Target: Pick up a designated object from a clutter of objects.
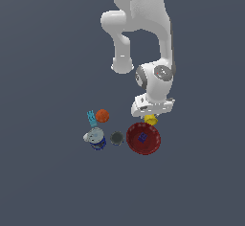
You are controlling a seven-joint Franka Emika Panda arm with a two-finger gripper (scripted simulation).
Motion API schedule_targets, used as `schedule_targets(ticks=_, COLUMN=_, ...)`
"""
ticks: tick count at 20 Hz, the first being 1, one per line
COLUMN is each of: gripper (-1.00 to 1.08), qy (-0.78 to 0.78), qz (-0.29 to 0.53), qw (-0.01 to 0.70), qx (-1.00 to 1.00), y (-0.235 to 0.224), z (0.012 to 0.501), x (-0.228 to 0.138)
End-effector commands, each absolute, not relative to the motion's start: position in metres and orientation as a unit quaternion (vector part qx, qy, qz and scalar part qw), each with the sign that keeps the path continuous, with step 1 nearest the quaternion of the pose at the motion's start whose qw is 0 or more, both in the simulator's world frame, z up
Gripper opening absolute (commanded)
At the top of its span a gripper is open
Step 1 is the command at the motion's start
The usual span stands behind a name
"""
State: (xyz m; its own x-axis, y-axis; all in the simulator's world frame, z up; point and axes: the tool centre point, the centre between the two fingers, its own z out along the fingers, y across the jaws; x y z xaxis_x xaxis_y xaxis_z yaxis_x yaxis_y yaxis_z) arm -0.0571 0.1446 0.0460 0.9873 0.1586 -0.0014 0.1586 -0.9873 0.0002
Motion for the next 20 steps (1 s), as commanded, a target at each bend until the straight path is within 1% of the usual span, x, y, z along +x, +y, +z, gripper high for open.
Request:
schedule_targets(ticks=1, gripper=-1.00, qy=0.079, qz=0.000, qw=0.000, qx=0.997, y=0.142, z=0.050, x=-0.056)
schedule_targets(ticks=10, gripper=-1.00, qy=0.080, qz=0.000, qw=0.000, qx=0.997, y=0.119, z=0.090, x=-0.054)
schedule_targets(ticks=20, gripper=-1.00, qy=0.080, qz=0.000, qw=-0.001, qx=0.997, y=0.069, z=0.177, x=-0.047)
